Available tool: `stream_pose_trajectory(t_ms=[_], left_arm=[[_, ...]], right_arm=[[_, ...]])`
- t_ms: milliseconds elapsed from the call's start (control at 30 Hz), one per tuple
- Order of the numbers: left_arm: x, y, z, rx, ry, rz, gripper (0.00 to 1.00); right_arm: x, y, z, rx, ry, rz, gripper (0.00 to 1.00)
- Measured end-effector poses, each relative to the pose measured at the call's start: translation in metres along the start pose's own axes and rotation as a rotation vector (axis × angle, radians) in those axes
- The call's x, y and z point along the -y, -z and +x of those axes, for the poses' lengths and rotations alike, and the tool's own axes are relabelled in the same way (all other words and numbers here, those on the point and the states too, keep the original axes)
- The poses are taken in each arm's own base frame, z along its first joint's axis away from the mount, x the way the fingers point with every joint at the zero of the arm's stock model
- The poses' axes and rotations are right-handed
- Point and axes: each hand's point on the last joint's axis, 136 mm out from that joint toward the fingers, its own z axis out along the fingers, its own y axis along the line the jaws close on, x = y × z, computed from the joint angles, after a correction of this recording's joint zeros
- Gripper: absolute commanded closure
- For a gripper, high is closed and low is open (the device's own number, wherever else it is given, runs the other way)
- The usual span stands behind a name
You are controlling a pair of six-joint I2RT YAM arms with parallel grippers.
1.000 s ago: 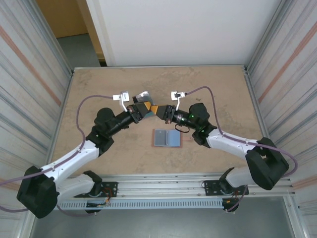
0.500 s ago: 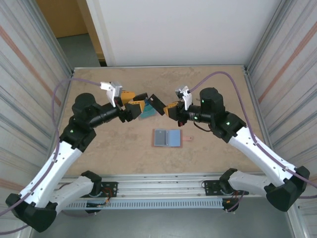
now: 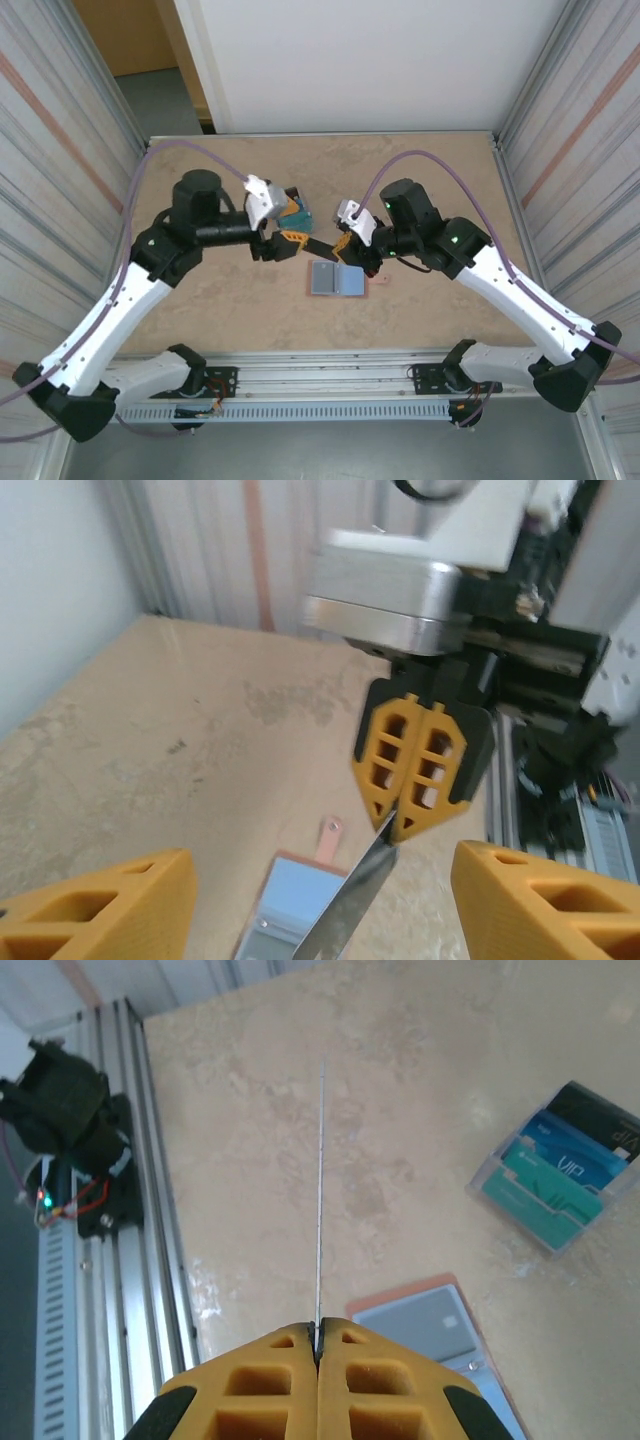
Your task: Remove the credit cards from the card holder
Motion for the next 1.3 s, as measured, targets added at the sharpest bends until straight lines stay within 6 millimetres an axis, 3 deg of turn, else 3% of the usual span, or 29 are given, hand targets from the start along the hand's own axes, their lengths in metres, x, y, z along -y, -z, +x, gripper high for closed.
stream_pose_trajectory(t_ms=[133,300,400,500,600,833,867,900,1000,1133,1300], left_arm=[[0.019,-0.026,0.023,-0.112,-0.088,0.086,0.38],[0.016,-0.041,0.048,-0.21,-0.113,0.114,0.48],[0.015,-0.042,0.051,-0.233,-0.134,0.117,0.57],[0.012,-0.042,0.05,-0.245,-0.157,0.112,0.8],[0.013,-0.043,0.051,-0.254,-0.164,0.124,0.95],[0.017,-0.043,0.054,-0.263,-0.161,0.146,1.0],[0.017,-0.043,0.054,-0.263,-0.161,0.146,1.0],[0.017,-0.043,0.054,-0.262,-0.161,0.146,1.0],[0.013,-0.042,0.054,-0.263,-0.158,0.132,1.0],[-0.017,-0.039,0.058,-0.244,-0.106,0.044,1.0],[-0.08,-0.023,0.07,-0.215,-0.011,-0.148,1.0]], right_arm=[[-0.002,0.0,0.002,-0.021,0.032,-0.005,1.0],[-0.004,0.001,0.006,-0.04,0.041,-0.012,1.0],[-0.004,0.001,0.008,-0.048,0.047,-0.014,1.0],[-0.005,0.001,0.008,-0.051,0.047,-0.017,1.0],[-0.004,0.001,0.009,-0.052,0.049,-0.01,1.0],[-0.002,-0.001,0.011,-0.063,0.05,-0.007,1.0],[-0.002,-0.001,0.011,-0.062,0.05,-0.007,0.95],[-0.002,-0.001,0.011,-0.063,0.05,-0.004,0.8],[0.001,-0.001,0.008,-0.053,0.051,0.011,0.58],[0.006,0.002,0.006,-0.016,0.052,0.058,0.46],[0.012,0.007,0.012,0.022,0.023,0.117,0.36]])
